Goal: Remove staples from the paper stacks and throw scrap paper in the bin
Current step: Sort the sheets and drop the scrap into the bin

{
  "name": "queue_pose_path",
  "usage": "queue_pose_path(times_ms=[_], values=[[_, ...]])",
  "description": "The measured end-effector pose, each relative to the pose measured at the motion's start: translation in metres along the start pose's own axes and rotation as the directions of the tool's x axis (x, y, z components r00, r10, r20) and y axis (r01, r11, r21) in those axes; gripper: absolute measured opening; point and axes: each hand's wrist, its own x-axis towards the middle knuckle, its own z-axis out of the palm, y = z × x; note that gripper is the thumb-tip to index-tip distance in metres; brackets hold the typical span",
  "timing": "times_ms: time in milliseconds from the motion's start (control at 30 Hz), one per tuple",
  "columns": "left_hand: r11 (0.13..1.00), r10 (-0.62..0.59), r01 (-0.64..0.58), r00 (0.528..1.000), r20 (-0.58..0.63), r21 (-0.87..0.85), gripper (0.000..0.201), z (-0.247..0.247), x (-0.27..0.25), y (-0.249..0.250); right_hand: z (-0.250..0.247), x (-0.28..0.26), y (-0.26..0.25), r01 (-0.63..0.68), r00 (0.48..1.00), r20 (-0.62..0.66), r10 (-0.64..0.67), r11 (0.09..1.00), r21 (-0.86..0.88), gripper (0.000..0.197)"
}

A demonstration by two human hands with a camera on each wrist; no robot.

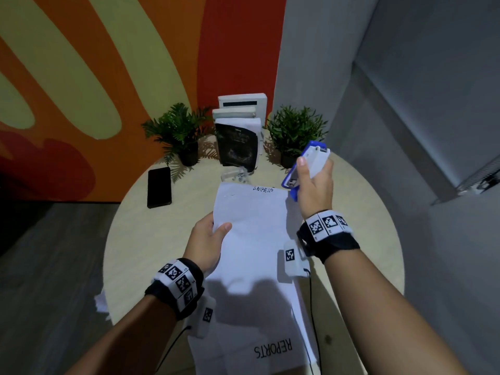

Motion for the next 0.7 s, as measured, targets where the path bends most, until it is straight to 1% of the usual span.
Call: queue_pose_path(times_ms=[67,133,167,233,300,433,533,600,700], values=[[0.999,0.003,-0.004,1.000,-0.016,-0.040,0.033,-0.001,0.001,0.001,0.004,0.000,0.000,0.021,1.000,0.022,-0.020,0.998,-0.057,0.040],[0.996,0.004,-0.008,0.999,-0.036,-0.088,0.034,-0.003,0.001,0.002,0.006,0.000,0.002,0.014,1.000,0.003,-0.014,0.996,-0.084,0.041],[0.994,0.004,-0.008,0.999,-0.039,-0.113,0.034,-0.004,0.001,0.002,0.007,0.000,0.003,-0.015,1.000,-0.020,0.013,0.997,-0.074,0.041],[0.992,0.000,-0.004,1.000,-0.029,-0.127,0.033,-0.005,0.000,0.004,0.008,0.000,0.004,-0.098,0.993,-0.064,0.098,0.995,0.014,0.036],[0.990,-0.001,0.001,1.000,-0.005,-0.138,0.032,-0.005,0.002,0.002,0.012,0.004,0.005,-0.145,0.983,-0.098,0.153,0.986,0.087,0.033],[0.989,0.001,0.004,0.999,0.035,-0.150,0.035,-0.004,0.002,0.001,0.017,0.008,0.009,-0.129,0.975,-0.169,0.143,0.987,0.095,0.039],[0.992,0.002,0.002,0.999,0.033,-0.128,0.034,-0.002,0.003,0.004,0.013,0.009,0.014,-0.170,0.972,-0.144,0.184,0.980,0.103,0.040],[0.993,-0.004,0.004,1.000,-0.001,-0.122,0.035,-0.002,0.005,0.003,0.007,0.009,0.021,-0.227,0.967,-0.101,0.233,0.972,0.068,0.035],[0.994,-0.014,0.010,0.999,-0.035,-0.106,0.039,-0.005,0.008,0.001,-0.004,0.003,0.045,-0.293,0.955,-0.073,0.287,0.950,-0.106,0.031]])
